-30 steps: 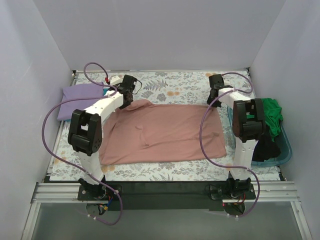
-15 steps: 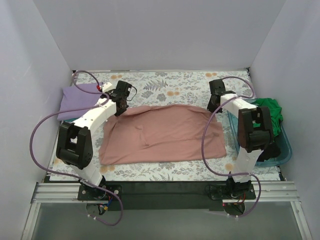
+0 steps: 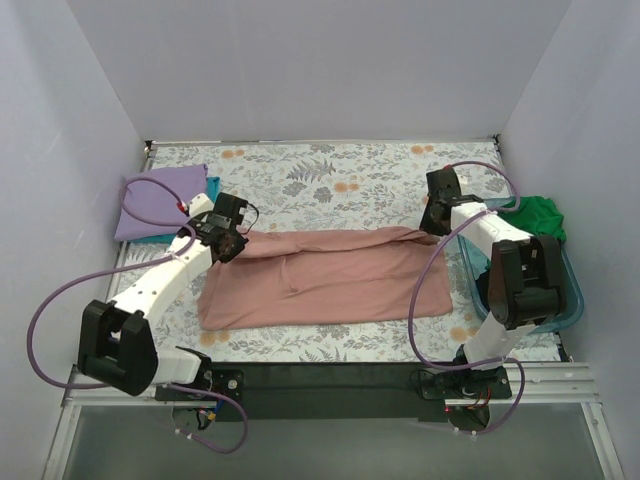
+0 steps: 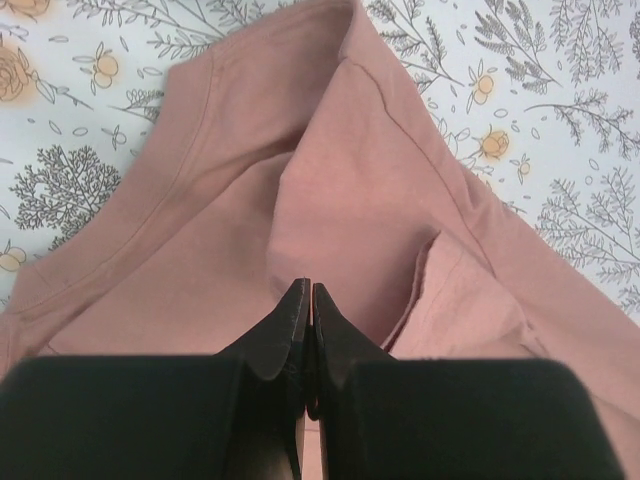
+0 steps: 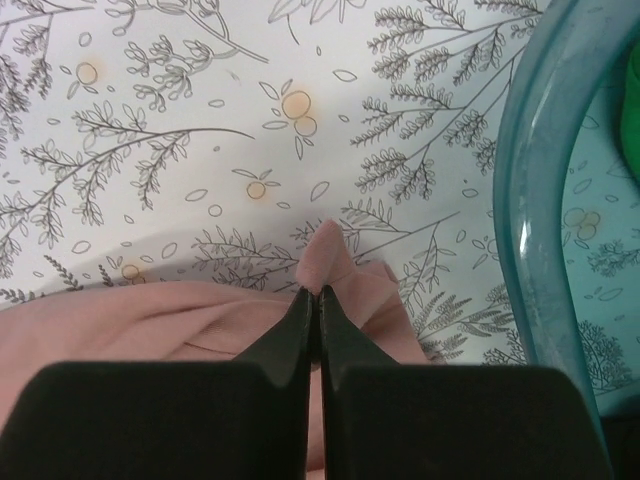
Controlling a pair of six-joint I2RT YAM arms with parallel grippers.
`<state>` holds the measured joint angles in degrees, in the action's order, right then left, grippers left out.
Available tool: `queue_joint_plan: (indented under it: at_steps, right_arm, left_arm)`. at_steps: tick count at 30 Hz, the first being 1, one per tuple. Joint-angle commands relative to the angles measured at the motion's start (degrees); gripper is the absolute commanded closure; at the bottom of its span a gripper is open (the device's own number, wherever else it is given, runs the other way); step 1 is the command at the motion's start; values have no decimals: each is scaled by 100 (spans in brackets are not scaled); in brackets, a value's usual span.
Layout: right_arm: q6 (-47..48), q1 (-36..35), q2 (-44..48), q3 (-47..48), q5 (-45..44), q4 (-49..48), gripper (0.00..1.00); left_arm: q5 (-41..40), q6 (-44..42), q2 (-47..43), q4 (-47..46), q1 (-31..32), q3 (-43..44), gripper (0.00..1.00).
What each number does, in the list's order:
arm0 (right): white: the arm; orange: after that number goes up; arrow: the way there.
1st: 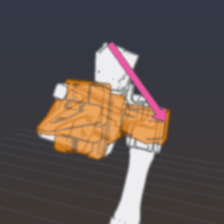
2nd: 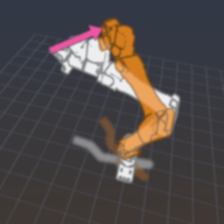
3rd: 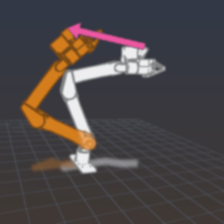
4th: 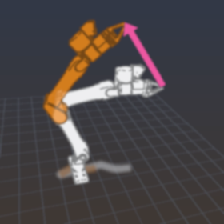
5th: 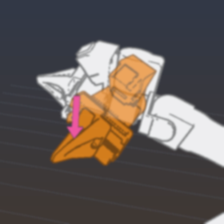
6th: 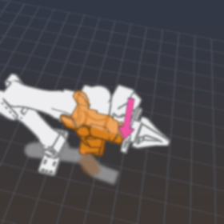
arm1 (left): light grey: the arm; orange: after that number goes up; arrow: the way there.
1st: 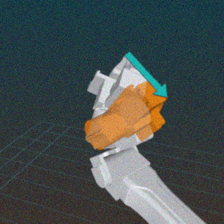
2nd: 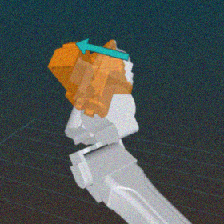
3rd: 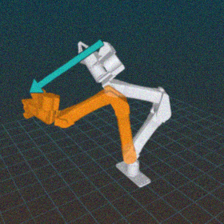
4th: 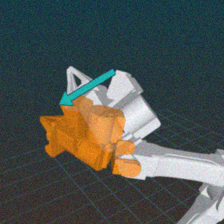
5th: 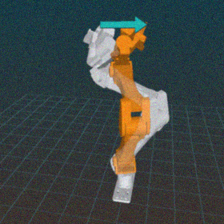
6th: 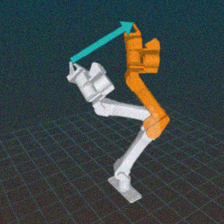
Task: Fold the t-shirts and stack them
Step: Fold the tshirt
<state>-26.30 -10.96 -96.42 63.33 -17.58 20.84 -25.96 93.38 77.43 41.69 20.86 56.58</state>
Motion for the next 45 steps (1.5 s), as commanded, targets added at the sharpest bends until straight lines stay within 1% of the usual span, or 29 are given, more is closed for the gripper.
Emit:
queue_joint_plan:
  at_steps: [1,7,11,22,29,30,31,32,33,34,35,36,37,38,39,40,41,42,43,44,45]
  right_arm:
    - [134,-3,238,-84,-34,-98,99]
    - [213,-3,378,-189,-8,-63,99]
    - [231,-11,598,-303,27,-27,99]
    - [196,-3,1275,-848,185,52,99]
    - [108,-11,1424,-1261,133,52,97]
    - [99,-3,1468,-1401,106,52,97]
    - [91,-3,1486,-1463,71,60,97]
    - [73,-3,1521,-1516,36,69,96]
    - [55,-3,1582,-1604,-16,104,94]
    - [38,-3,1635,-1631,-43,139,91]
    - [12,-3,1688,-1657,-78,157,86]
    - [-6,-3,1810,-1675,-122,227,66]
    - [-15,-3,1872,-1649,-183,280,62]
    - [-6,-3,1951,-1631,-201,332,60]
    - [2,-3,2126,-1579,-158,420,51]
    - [29,-3,2223,-1543,-97,447,46]
    - [99,-3,2320,-1517,8,465,43]
    - [212,-3,2530,-1499,175,456,27]
    - [274,-3,2636,-1464,568,447,3]
    - [327,-29,2733,-1455,789,421,2]
    - [406,-159,2908,-1446,922,412,2]
  left_arm:
    - [170,180,-525,-21,41,-296,100]
    - [398,233,-1106,41,49,-674,100]
    - [372,355,-1379,128,58,-797,100]
    - [460,812,-1669,409,58,-1280,100]
    - [951,1033,-1783,348,58,-1816,100]
    - [917,1076,-1836,444,58,-1921,100]
    - [838,1181,-1889,593,58,-1922,96]
    - [672,1452,-2020,786,58,-1914,96]
    - [627,1533,-2082,1058,58,-1896,93]
    - [609,1612,-2161,1156,58,-1913,83]
    - [644,1639,-2344,1174,67,-1948,77]
    - [879,1596,-2433,1061,67,-2001,67]
    - [951,1621,-2513,1086,58,-2028,56]
    - [995,1639,-2609,1104,67,-2036,52]
    - [996,1639,-2810,1174,67,-1976,44]
    - [978,1683,-2899,1244,67,-1914,39]
    - [935,1692,-2978,1297,67,-1861,27]
    - [908,1683,-3144,1306,67,-1809,21]
    - [830,1674,-3198,1289,67,-1747,16]
    - [829,1613,-3216,1228,67,-1642,7]
    - [846,1526,-3216,1018,67,-1589,5]
